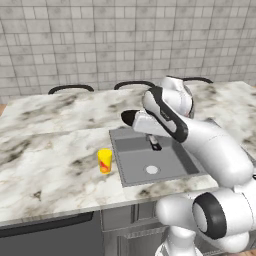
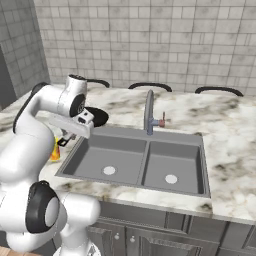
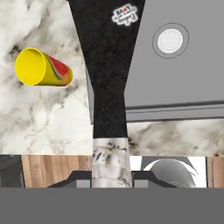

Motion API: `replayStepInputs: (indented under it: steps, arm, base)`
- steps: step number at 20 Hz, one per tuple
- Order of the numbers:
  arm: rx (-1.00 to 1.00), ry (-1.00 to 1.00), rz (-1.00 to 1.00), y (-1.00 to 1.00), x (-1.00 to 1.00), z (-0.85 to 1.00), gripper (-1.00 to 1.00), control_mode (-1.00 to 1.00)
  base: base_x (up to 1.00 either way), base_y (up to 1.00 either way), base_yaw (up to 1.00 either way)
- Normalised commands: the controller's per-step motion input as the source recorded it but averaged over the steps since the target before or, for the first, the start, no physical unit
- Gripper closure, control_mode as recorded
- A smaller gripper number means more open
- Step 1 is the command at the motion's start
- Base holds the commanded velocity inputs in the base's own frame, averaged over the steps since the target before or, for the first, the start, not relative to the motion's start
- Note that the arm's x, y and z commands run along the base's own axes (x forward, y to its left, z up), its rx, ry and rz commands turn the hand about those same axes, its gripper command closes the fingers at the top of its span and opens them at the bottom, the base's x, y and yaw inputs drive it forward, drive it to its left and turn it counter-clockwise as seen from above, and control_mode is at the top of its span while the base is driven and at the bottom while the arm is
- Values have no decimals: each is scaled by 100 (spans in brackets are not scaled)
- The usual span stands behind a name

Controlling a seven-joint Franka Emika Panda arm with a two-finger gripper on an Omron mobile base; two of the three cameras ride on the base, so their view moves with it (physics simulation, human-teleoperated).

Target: Place the pan in the left basin and the cup in the right basin of the sink.

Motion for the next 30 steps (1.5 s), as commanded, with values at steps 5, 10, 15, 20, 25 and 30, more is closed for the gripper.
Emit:
replayStepInputs:
  steps: [5,10,15,20,25,30]
  arm:
    - [4,19,-12,-42,1,0,100,-100]
    - [0,25,-13,-11,0,0,100,-100]
    - [0,24,-11,-4,0,-3,100,-100]
    - [-1,19,-10,-2,0,-7,100,-100]
    - [-3,13,-9,-10,0,-14,100,-100]
    - [-1,10,-1,-7,0,-21,100,-100]
  base:
    - [0,0,0]
    - [0,0,0]
    - [0,0,0]
    - [0,0,0]
    - [0,0,0]
    - [0,0,0]
